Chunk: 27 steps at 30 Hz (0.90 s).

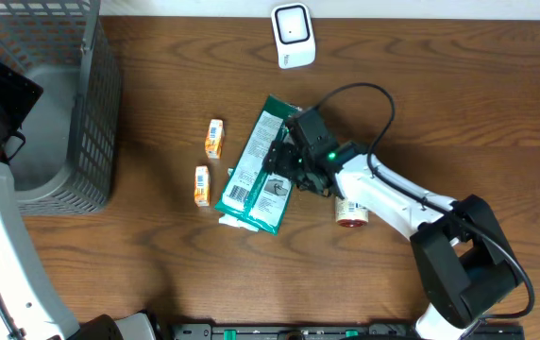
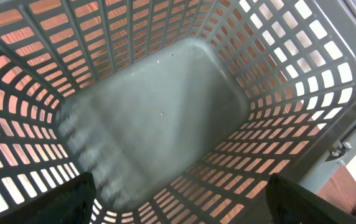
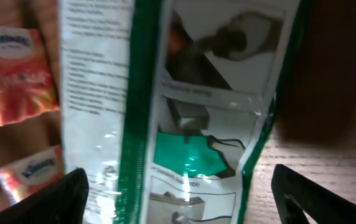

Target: Scan the item barcode

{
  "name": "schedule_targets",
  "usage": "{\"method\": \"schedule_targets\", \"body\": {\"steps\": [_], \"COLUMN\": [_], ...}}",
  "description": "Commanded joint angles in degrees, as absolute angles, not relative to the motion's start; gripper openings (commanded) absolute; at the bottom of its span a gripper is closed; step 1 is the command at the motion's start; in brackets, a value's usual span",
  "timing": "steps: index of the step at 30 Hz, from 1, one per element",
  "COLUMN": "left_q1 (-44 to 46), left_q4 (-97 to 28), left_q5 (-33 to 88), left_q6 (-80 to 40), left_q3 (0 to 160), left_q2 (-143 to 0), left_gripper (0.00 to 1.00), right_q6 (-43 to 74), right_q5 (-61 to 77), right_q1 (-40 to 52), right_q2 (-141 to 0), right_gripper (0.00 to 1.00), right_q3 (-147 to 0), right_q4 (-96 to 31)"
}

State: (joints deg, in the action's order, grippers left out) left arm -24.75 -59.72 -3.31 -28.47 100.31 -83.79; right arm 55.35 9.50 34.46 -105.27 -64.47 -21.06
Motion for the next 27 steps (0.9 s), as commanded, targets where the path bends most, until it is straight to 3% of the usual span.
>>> {"method": "schedule_targets", "body": {"steps": [1, 6, 14, 20, 22, 23, 27], "left_q1": [-24.9, -24.9, -24.9, -24.9, -24.9, -24.9, -24.9], "left_q4": [-59.7, -59.7, -59.7, -59.7, -59.7, -59.7, -59.7], "left_q5": [-3.6, -3.6, -3.6, -3.6, -3.6, -3.6, -3.6], "left_q6": [-28.1, -28.1, -28.1, -28.1, -28.1, -28.1, -28.1], "left_q3": [100.5, 100.5, 100.5, 100.5, 100.5, 100.5, 100.5], "left_q2": [-83.9, -83.9, -83.9, -83.9, -83.9, -83.9, -83.9], "left_gripper": [0.88, 0.88, 0.88, 0.88, 0.88, 0.88, 0.88], "right_q6": [60.0, 61.3, 61.3, 61.3, 61.3, 61.3, 61.4], "right_q5": [8.4, 8.4, 8.4, 7.8, 7.1, 7.0, 7.1], "right_q1": [35.2, 35.4, 35.6, 36.6, 37.0, 37.2, 37.5], "right_q2": [-105.1, -105.1, -105.1, -105.1, -105.1, -105.1, -105.1], "right_gripper": [0.87, 0.81, 0.56, 0.56, 0.61, 0.68, 0.69], "right_q3": [-61.0, -58.3, -58.2, -58.2, -58.2, -58.1, -57.6], "right_q4": [-18.4, -15.5, -15.7, -15.8, -16.0, -16.0, -15.9]}}
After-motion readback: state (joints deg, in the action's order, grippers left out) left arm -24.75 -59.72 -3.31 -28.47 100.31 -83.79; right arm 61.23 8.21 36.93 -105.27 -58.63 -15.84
